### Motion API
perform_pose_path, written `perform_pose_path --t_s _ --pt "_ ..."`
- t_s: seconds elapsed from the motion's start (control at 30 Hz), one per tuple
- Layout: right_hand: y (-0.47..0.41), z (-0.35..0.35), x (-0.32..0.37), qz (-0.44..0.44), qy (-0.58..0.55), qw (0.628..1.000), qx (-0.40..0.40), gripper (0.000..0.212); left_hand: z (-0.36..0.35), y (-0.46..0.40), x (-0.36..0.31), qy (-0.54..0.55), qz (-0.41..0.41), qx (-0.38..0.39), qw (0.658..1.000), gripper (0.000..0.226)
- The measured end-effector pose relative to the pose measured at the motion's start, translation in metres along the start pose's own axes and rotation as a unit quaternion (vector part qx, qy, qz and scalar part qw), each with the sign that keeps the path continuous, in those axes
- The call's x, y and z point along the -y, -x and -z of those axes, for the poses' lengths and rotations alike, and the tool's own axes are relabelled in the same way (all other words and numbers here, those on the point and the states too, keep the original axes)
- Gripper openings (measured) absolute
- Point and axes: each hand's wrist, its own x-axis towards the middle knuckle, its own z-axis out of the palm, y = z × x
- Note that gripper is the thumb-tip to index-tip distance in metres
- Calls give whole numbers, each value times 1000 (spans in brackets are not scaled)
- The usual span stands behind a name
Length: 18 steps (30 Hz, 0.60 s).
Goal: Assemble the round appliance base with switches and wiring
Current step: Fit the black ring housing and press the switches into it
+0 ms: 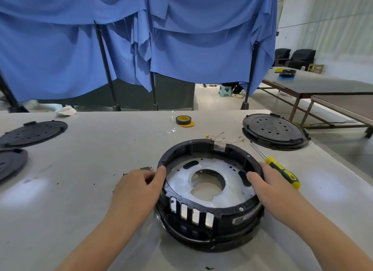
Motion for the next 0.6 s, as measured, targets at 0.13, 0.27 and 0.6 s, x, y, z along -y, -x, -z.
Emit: perform_pose_path --t_s 0.13,0.27,0.6 --pt "-2 -1 0 8 -1 1000 -23 22 -8 -8 9 42 0 28 999 59" --pt "-1 0 -2 11 80 993 -85 62 -3 -20 18 143 34 38 988 39" --pt "28 -8 22 341 103 935 8 32 8 -33 45 -180 -43 67 980 28"
